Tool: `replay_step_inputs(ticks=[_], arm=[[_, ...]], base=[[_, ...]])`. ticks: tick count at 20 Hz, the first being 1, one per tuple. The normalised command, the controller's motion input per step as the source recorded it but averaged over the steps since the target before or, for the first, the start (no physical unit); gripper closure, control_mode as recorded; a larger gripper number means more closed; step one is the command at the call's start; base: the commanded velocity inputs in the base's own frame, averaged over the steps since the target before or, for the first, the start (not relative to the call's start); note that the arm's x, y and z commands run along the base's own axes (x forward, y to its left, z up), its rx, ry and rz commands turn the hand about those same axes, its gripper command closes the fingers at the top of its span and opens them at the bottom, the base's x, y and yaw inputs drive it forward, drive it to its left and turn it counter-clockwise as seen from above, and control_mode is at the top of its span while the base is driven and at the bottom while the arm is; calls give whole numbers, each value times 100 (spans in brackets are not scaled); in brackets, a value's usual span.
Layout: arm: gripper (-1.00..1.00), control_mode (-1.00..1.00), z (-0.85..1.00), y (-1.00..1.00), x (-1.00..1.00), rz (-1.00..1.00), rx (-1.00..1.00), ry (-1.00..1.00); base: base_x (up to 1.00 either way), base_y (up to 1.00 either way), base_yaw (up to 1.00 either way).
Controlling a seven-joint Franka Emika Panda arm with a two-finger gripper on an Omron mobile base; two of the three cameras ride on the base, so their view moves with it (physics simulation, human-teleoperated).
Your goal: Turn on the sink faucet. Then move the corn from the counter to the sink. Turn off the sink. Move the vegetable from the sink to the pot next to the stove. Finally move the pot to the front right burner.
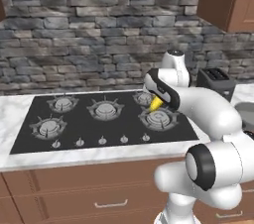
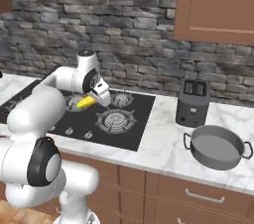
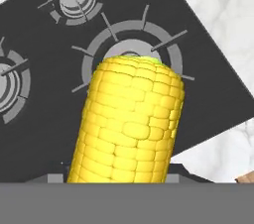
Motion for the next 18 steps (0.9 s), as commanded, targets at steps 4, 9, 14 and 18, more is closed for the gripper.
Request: replay_step_inputs(ticks=[4, 9, 14, 18], arm=[[100, 100, 0, 0, 0, 0, 0, 0], [100, 100, 0, 0, 0, 0, 0, 0], [100, 100, 0, 0, 0, 0, 0, 0], [100, 100, 0, 0, 0, 0, 0, 0]], base=[[47, -33, -19], [26, -65, -17], [15, -64, -15], [38, -29, -10]])
